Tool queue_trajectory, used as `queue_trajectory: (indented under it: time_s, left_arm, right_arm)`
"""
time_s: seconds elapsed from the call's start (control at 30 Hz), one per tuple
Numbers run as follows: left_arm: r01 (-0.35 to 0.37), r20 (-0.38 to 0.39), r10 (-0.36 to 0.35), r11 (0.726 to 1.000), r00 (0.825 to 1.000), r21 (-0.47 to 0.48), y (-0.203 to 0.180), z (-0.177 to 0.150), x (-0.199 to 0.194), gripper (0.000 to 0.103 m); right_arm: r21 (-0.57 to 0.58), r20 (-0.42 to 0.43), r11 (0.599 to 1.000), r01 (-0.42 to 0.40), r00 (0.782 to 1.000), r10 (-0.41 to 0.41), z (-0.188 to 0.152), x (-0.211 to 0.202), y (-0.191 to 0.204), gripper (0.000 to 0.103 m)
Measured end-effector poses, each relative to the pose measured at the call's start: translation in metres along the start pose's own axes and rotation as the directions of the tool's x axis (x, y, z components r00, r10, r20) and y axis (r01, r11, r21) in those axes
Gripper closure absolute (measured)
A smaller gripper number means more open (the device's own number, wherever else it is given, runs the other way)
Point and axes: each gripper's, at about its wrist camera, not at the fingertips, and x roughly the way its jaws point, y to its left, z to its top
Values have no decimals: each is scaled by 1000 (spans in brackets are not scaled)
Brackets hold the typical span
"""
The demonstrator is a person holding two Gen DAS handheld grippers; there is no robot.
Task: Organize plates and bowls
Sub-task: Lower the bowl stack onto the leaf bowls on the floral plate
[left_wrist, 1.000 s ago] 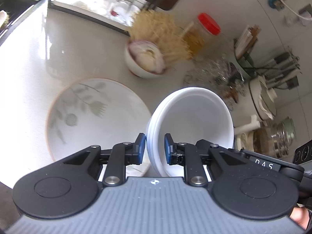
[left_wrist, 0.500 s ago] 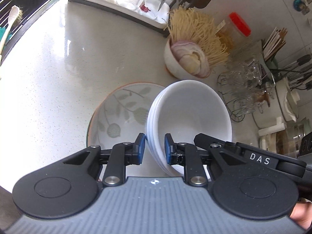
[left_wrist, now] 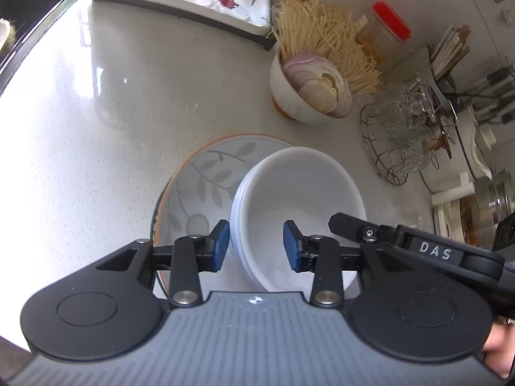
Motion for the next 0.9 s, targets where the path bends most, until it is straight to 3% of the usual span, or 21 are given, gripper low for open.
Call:
queue_trajectory:
  time_s: [0.07,0.27,0.6,0.9]
  left_arm:
    - [-5,-3,5,1000,1000,23,2,2,-1,54]
    - [-41,37,38,995,999,89,2,0,-17,51]
    - [-122,180,95,982,979,144,-19,-18,-76,51]
    - [-133,293,77,976,953,173,-57,-48,-139,51]
  right_arm:
    - [6,12,1000,-1,1000,1,-2,-3,2,63]
    - [8,81,1000,29,996,-30,-11,-22,6,49]
    - [-54,224,994,99,971,-85,-21,-88,11,49]
    - [-117,337,987,111,939,-66,-35,-160,19,49]
